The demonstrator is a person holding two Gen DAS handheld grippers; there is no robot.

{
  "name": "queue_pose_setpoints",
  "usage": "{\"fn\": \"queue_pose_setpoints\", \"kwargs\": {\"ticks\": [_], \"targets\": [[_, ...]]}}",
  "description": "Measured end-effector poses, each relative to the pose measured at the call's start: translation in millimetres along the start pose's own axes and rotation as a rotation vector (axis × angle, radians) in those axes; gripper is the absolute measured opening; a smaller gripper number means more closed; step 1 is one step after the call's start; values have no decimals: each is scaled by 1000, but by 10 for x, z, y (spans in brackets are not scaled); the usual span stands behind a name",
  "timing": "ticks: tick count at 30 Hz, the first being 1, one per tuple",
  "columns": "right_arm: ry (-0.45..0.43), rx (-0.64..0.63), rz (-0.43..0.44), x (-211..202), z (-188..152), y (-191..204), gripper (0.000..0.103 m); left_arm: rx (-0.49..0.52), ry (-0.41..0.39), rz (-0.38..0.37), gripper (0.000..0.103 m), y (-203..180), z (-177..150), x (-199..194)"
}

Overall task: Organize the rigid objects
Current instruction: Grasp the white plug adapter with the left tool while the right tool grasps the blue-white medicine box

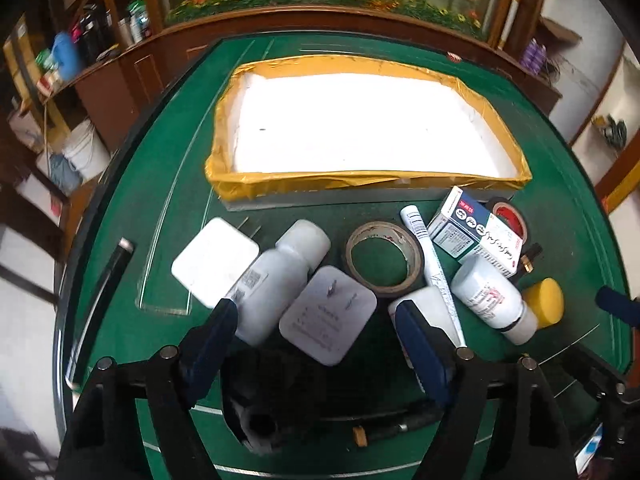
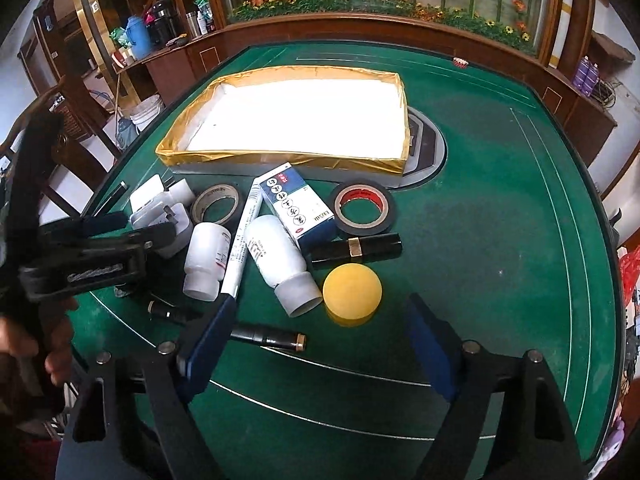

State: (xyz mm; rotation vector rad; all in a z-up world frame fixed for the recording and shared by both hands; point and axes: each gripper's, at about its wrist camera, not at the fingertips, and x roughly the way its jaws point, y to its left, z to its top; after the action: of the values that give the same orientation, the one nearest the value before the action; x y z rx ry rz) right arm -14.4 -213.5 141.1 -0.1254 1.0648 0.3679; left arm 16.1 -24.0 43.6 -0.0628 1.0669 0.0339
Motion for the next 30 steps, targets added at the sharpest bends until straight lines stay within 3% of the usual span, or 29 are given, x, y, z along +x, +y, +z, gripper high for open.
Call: {"fn": "queue_pose_setpoints", "kwargs": {"ticks": [17, 24, 30], "targets": [[12, 18, -6, 51, 40, -49, 84, 74, 16, 4, 84, -16, 32, 52], [11, 16, -5, 63, 44, -23, 84, 51, 25, -29, 84, 169, 4, -11], [8, 24, -2, 68, 60, -17, 84, 74, 19, -51, 84, 113, 20, -52]]}}
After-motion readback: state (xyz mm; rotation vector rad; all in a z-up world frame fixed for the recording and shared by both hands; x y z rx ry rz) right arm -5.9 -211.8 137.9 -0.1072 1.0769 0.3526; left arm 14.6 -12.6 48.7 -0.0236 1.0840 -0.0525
